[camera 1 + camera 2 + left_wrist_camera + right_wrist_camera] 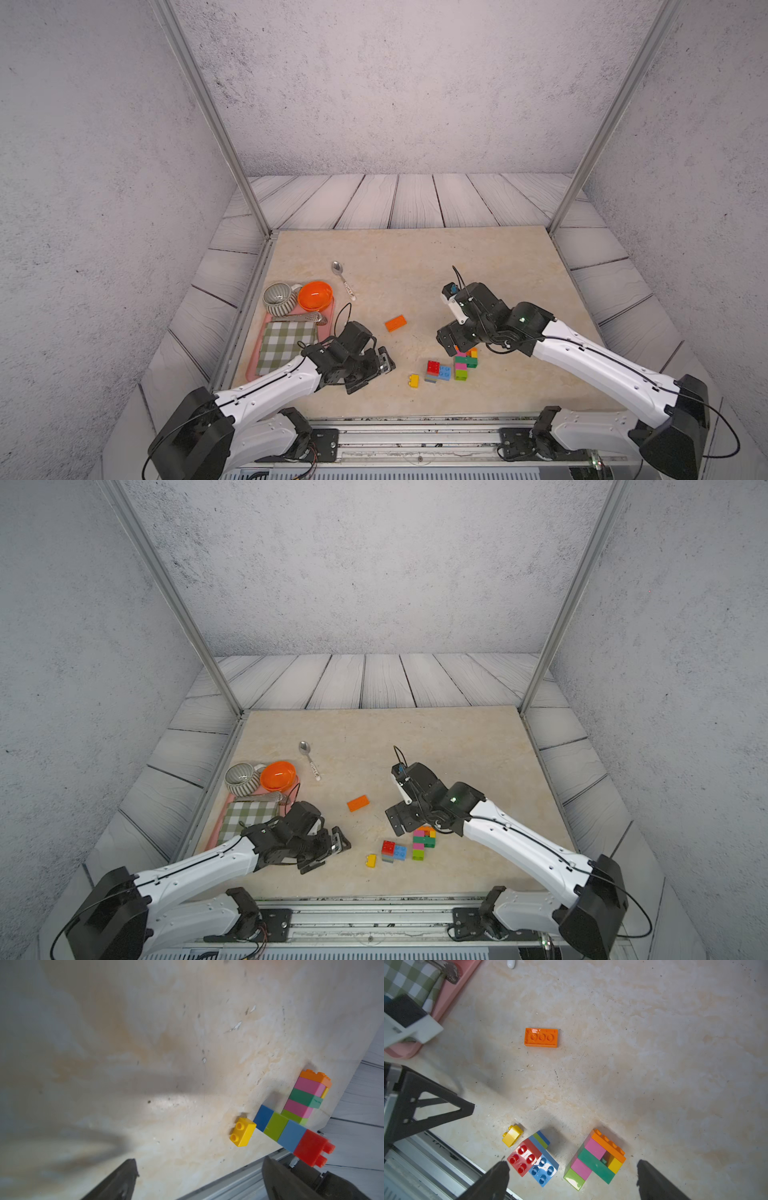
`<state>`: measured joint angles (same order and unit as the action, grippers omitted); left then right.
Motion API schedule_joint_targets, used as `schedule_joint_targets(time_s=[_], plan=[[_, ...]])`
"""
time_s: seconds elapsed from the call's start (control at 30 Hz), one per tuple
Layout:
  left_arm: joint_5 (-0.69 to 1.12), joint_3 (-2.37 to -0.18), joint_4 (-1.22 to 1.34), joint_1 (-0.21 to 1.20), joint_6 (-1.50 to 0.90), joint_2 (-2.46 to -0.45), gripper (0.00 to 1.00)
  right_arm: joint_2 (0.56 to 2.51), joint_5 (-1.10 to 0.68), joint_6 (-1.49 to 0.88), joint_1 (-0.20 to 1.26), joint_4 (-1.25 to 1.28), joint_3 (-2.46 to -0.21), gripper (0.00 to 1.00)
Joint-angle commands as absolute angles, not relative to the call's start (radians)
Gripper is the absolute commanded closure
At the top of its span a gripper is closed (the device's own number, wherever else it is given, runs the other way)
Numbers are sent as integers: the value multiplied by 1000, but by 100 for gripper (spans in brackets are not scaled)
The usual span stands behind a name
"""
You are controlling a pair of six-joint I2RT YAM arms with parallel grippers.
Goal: Assemble the letter p with lego
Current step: Pick up the lego brick from the center of the board.
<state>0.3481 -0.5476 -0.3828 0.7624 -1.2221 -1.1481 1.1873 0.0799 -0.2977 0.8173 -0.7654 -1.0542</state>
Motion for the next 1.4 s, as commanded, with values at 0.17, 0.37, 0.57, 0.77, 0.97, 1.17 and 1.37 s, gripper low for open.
schedule_joint_targets(time_s=[0.17, 0.37, 0.57, 0.77, 0.97, 1.17, 1.37], plan=[[414, -645, -387, 808, -1733, -1243, 2, 1075, 141, -350, 785, -688, -991, 1], [428, -715, -394, 836, -1860, -1364, 6, 1030, 141, -363, 780, -657, -962, 1], [454, -795, -396, 867, -1912, -1502, 11, 1019, 115, -366, 769, -656, -962, 1], [468, -878, -443, 908, -1933, -1607, 16, 1012, 84, -369, 760, -647, -955, 1], [477, -877, -425, 929, -1963, -1658, 24, 1012, 44, -370, 751, -636, -950, 1], [460, -856, -403, 929, -1992, -1669, 43, 1015, 20, -371, 744, -627, -946, 3], [464, -870, -397, 930, -1988, -1712, 48, 1017, 6, -373, 737, -624, -943, 4]])
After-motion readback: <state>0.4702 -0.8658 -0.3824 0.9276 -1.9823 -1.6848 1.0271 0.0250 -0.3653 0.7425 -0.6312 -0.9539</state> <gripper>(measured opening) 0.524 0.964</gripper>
